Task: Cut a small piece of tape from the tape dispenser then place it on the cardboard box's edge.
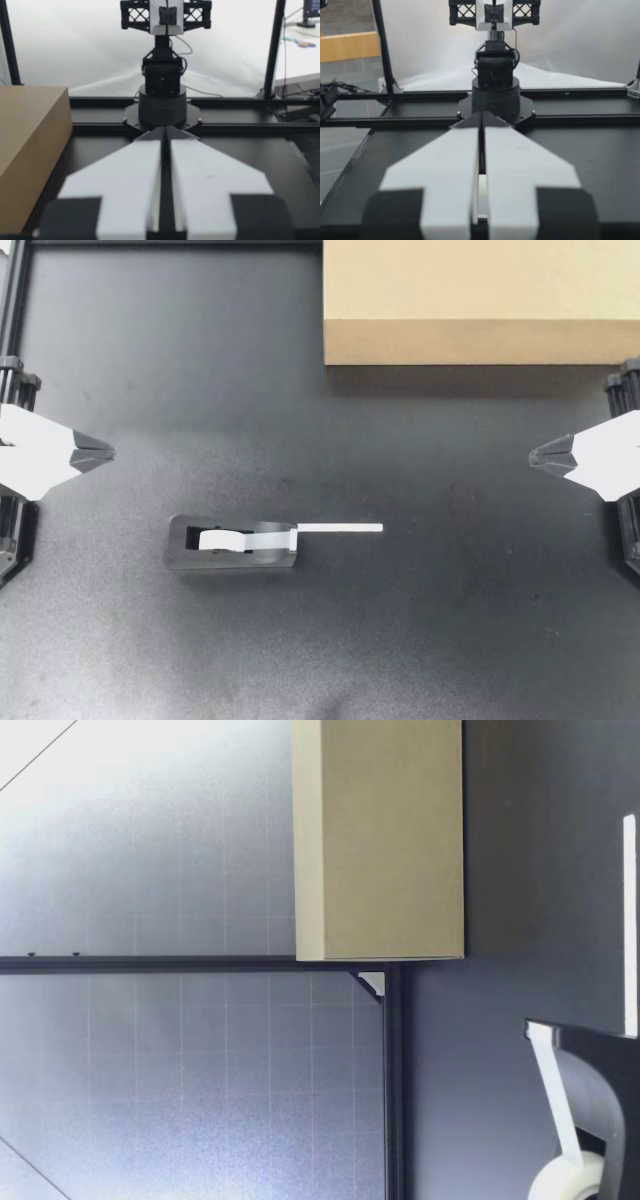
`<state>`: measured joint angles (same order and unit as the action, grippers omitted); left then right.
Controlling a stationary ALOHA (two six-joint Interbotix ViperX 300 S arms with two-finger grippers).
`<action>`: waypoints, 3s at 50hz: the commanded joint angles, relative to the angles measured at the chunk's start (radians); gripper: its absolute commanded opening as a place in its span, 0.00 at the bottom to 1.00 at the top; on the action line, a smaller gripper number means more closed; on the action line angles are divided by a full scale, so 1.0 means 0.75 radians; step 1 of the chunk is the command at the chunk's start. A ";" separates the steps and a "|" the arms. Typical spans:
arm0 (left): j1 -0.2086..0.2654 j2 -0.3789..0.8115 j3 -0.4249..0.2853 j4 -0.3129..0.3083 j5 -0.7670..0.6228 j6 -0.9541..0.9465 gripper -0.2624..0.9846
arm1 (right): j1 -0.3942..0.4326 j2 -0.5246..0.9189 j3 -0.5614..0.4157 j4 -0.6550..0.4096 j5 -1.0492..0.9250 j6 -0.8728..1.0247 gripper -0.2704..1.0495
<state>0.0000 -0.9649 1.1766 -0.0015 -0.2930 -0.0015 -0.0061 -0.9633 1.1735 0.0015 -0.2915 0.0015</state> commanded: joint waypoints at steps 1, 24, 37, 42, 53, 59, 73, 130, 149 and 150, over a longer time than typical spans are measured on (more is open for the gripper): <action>0.008 0.022 -0.014 0.000 -0.020 0.016 0.13 | 0.000 0.010 -0.025 0.000 -0.016 -0.002 0.12; 0.008 0.043 0.027 0.000 -0.076 0.020 0.11 | -0.135 0.587 -0.358 0.200 0.078 0.006 0.11; 0.008 0.049 0.041 0.000 -0.076 0.020 0.11 | -0.137 1.053 -0.753 0.207 0.499 -0.002 0.11; 0.008 0.051 0.045 0.000 -0.076 0.020 0.11 | -0.135 1.197 -0.914 0.205 0.726 -0.012 0.11; 0.008 0.051 0.065 0.000 -0.076 0.020 0.11 | -0.135 1.401 -1.154 0.229 1.039 -0.092 0.11; 0.008 0.053 0.078 0.000 -0.076 0.020 0.11 | -0.135 1.485 -1.266 0.333 1.172 -0.213 0.11; 0.008 0.053 0.086 0.000 -0.076 0.014 0.11 | -0.209 1.663 -1.479 0.702 1.466 -0.540 0.11; 0.008 0.053 0.112 0.000 -0.076 0.004 0.11 | -0.403 2.037 -1.779 1.088 1.992 -0.556 0.50; 0.008 0.055 0.112 0.000 -0.076 0.002 0.11 | -0.378 2.066 -1.781 1.107 1.996 -0.554 0.50; 0.008 0.053 0.112 0.000 -0.076 0.002 0.11 | -0.376 2.066 -1.779 1.107 1.996 -0.554 0.50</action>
<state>0.0031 -0.9311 1.2732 -0.0015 -0.3405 0.0015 -0.2991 0.6059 -0.1381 0.8237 1.1996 -0.4172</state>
